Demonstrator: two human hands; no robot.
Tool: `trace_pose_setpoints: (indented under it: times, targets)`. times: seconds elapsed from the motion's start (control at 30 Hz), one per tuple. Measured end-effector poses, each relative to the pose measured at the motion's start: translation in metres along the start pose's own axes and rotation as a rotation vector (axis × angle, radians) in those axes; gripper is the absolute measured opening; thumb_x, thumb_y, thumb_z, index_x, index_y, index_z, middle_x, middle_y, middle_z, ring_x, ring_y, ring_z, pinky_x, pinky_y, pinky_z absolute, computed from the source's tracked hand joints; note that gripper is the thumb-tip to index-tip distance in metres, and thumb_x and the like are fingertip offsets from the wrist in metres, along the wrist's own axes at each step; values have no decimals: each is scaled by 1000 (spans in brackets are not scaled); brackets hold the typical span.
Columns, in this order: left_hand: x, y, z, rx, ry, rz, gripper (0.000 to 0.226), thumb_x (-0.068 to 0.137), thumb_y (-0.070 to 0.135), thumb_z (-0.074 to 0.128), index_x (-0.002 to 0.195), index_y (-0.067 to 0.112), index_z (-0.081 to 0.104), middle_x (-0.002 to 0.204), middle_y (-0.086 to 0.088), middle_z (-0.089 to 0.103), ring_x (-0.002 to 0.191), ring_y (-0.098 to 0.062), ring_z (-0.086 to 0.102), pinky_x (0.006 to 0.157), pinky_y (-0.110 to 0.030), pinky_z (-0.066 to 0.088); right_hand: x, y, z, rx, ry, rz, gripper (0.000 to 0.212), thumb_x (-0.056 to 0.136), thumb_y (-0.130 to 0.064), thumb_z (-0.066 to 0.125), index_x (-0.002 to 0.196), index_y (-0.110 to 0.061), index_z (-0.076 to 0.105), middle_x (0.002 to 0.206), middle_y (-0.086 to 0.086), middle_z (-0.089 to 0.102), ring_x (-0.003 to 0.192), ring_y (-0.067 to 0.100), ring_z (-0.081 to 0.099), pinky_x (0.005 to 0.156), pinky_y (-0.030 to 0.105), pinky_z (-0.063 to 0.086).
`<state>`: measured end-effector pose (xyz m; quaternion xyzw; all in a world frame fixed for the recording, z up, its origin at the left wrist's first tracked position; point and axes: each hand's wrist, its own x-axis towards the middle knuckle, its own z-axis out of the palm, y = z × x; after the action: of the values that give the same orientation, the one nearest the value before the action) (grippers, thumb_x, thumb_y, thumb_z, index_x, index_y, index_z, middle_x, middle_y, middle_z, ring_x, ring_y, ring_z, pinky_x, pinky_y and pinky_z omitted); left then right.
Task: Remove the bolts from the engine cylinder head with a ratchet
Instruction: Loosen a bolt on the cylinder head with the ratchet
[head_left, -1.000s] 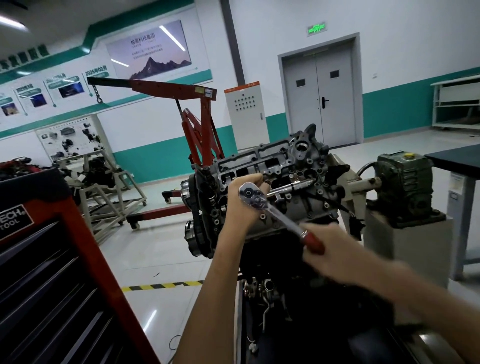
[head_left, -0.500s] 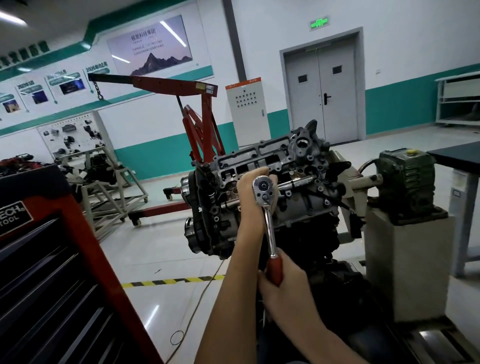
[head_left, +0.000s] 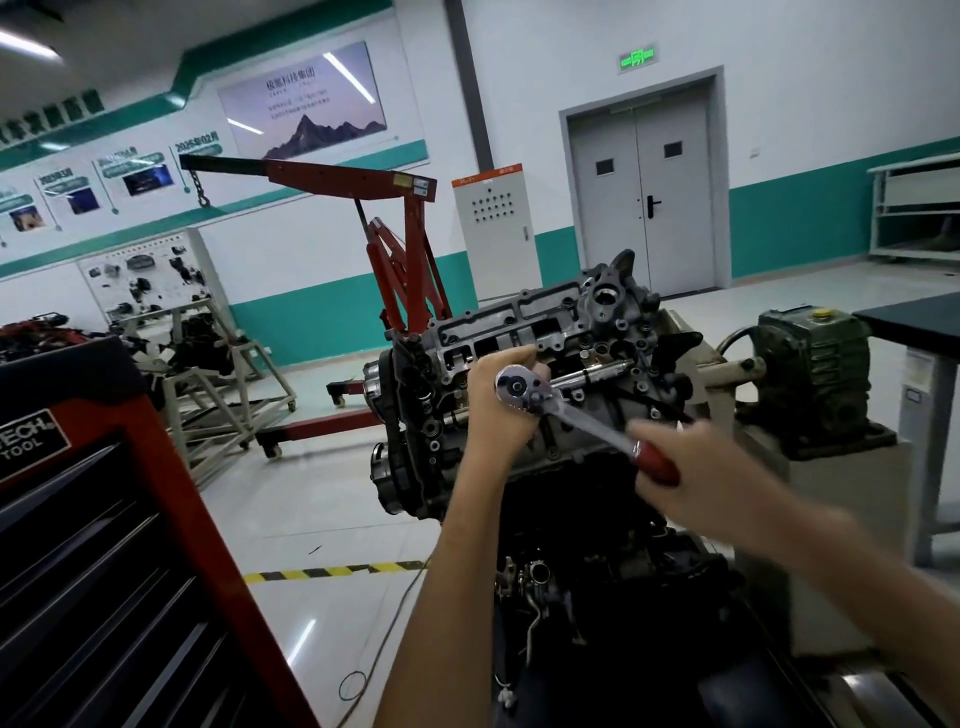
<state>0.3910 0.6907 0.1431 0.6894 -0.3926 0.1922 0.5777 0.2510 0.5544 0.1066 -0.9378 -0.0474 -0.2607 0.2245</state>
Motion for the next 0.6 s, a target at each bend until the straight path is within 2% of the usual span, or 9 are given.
trace_pose_setpoints:
  times: [0.07,0.13,0.2,0.27,0.37,0.43,0.5,0.57,0.6]
  targets:
    - [0,-3,6,-5,60,10,32,78,3,53,53,10,34,52,0,29,55,-16,29,55,-37,36,-20,-22,40,327,69,101,24,79,-7,62,71,-23,46,51,-3,46,40,5,41,43,17,36]
    - [0,0,10,-66,88,-7,40,81,-5,53,51,7,28,51,2,24,55,-17,24,59,-38,38,-29,-48,75,542,152,195,24,79,-6,64,69,-16,45,51,-1,43,40,5,37,42,19,35]
    - [-1,2,12,-126,97,-20,44,82,-9,53,52,11,28,49,9,23,53,-14,23,61,-34,32,-28,-71,99,683,168,281,20,80,-7,62,73,-14,45,55,1,46,41,6,41,43,20,39]
    - [-1,3,10,-115,93,3,47,83,-7,53,54,18,26,50,13,22,50,-8,20,56,-29,26,-25,-75,101,707,135,283,16,81,-6,59,77,-16,48,58,2,48,41,6,44,43,20,42]
    - [-3,-2,-3,-25,52,49,47,83,-4,54,52,22,30,51,6,28,49,-7,25,52,-27,20,-20,-44,63,461,35,127,12,78,-4,59,81,-14,52,54,-1,47,39,6,41,42,23,38]
    - [-6,-3,-13,-18,-11,78,32,80,0,56,57,16,41,56,1,37,52,-7,33,51,-26,28,-7,-20,19,259,-114,1,16,78,-2,58,76,-17,53,53,-5,48,39,6,43,41,24,39]
    - [-4,0,-19,-10,-101,102,11,74,2,54,64,6,51,64,-5,44,59,-11,40,53,-23,34,17,0,-25,-42,-210,-96,20,81,-6,58,79,-25,55,55,-7,53,42,3,50,43,16,43]
    - [3,2,-19,91,-202,124,16,71,7,51,57,0,51,57,-4,44,57,-13,39,52,-25,31,38,10,-56,-361,-154,-169,10,83,-15,57,89,-23,58,56,-10,55,45,-1,52,46,13,45]
    - [5,2,-16,113,-199,124,18,71,8,51,55,0,50,54,-1,42,55,-13,37,52,-25,30,42,12,-62,-430,-107,-188,10,82,-17,58,91,-22,58,56,-11,55,46,-2,52,46,12,43]
